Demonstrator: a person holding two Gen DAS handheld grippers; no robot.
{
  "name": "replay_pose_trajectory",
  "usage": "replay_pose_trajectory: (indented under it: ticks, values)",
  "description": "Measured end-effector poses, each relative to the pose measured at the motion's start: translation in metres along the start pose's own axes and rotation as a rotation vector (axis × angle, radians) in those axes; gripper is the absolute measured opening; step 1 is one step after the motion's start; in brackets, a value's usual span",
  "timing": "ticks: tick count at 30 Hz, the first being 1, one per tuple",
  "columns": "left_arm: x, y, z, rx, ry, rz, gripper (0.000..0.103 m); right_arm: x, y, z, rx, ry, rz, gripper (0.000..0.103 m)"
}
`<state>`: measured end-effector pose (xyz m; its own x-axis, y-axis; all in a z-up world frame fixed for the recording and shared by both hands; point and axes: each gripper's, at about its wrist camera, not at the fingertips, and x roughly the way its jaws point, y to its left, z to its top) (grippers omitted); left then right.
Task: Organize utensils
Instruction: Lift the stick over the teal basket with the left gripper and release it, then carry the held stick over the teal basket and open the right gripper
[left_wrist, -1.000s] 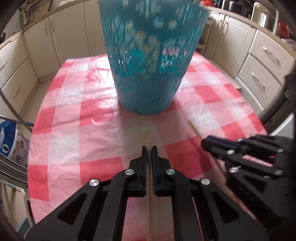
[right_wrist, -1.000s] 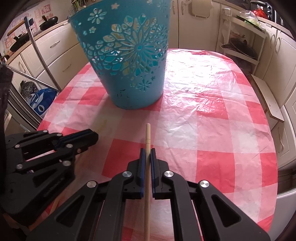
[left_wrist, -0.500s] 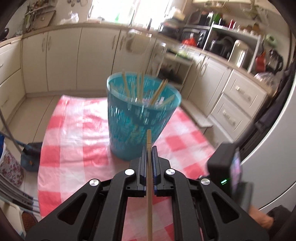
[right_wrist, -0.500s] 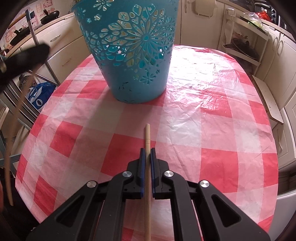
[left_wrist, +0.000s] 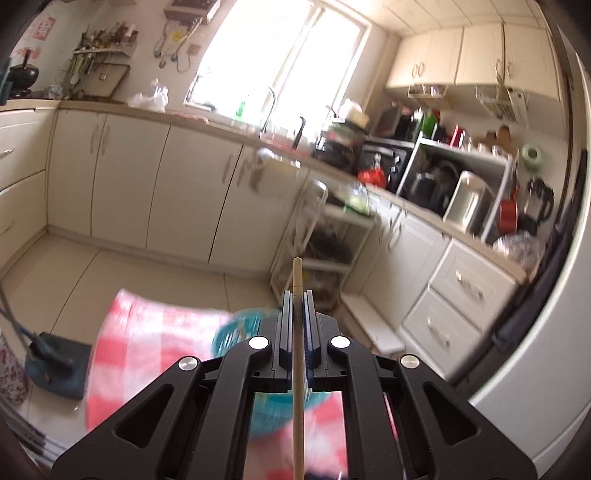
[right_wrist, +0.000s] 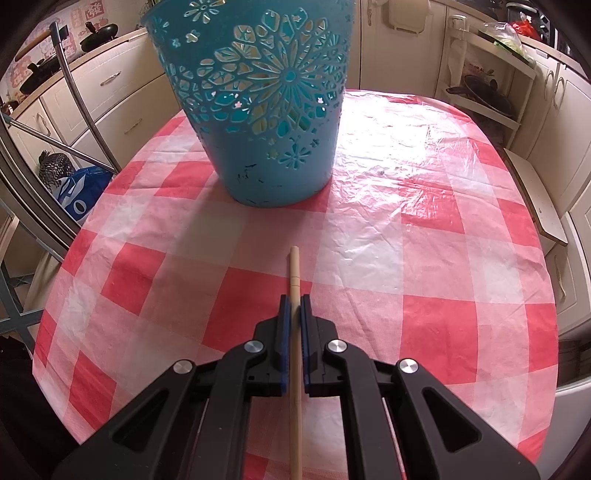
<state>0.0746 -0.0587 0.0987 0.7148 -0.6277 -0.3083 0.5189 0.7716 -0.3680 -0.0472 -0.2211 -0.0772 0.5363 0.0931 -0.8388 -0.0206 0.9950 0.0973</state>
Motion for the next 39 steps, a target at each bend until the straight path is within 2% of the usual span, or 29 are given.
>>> replay_pose_trajectory:
  ticks: [5, 7, 11, 16, 23, 28, 29, 30, 31, 32, 33, 34, 36, 39]
  values:
    - [0.039, -0.009, 0.032, 0.005, -0.103, 0.037, 0.005, 0.001, 0.000, 0.001, -0.004, 0.002, 0.002, 0.006]
    - [0.055, -0.008, 0.038, -0.005, -0.110, 0.058, 0.005, 0.002, 0.001, 0.002, -0.006, 0.004, 0.004, 0.006]
    - [0.077, -0.003, 0.037, -0.020, -0.126, 0.093, 0.005, 0.003, 0.002, 0.004, -0.009, 0.009, 0.010, 0.006]
    - [0.084, 0.006, 0.026, -0.027, -0.149, 0.126, 0.005, 0.004, 0.005, 0.005, -0.026, 0.014, 0.001, 0.006]
    - [0.091, 0.012, 0.005, 0.011, -0.112, 0.145, 0.005, 0.004, 0.007, 0.006, -0.030, 0.015, -0.004, 0.006]
    - [0.094, 0.007, -0.010, 0.080, -0.012, 0.152, 0.007, 0.005, 0.007, 0.006, -0.026, 0.017, 0.000, 0.006]
    - [0.093, 0.006, -0.013, 0.099, 0.025, 0.157, 0.009, 0.004, 0.005, 0.006, -0.022, 0.017, 0.003, 0.006]
    - [0.089, 0.006, -0.016, 0.108, 0.040, 0.167, 0.021, 0.004, 0.004, 0.006, -0.015, 0.017, 0.011, 0.006]
    - [0.085, 0.006, -0.019, 0.112, 0.048, 0.180, 0.043, 0.005, 0.002, 0.006, -0.008, 0.018, 0.018, 0.006]
    - [0.076, 0.008, -0.023, 0.111, 0.059, 0.210, 0.055, 0.004, 0.000, 0.006, 0.002, 0.019, 0.029, 0.006]
    - [0.071, 0.009, -0.026, 0.107, 0.060, 0.232, 0.071, 0.004, -0.004, 0.006, 0.018, 0.022, 0.045, 0.006]
    - [0.060, 0.012, -0.030, 0.097, 0.060, 0.266, 0.077, 0.004, -0.006, 0.006, 0.028, 0.024, 0.057, 0.006]
    - [0.043, 0.013, -0.037, 0.085, 0.066, 0.293, 0.079, 0.004, -0.012, 0.005, 0.055, 0.028, 0.087, 0.006]
    - [0.009, 0.018, -0.051, 0.068, 0.062, 0.371, 0.086, 0.002, -0.021, 0.003, 0.097, 0.030, 0.122, 0.006]
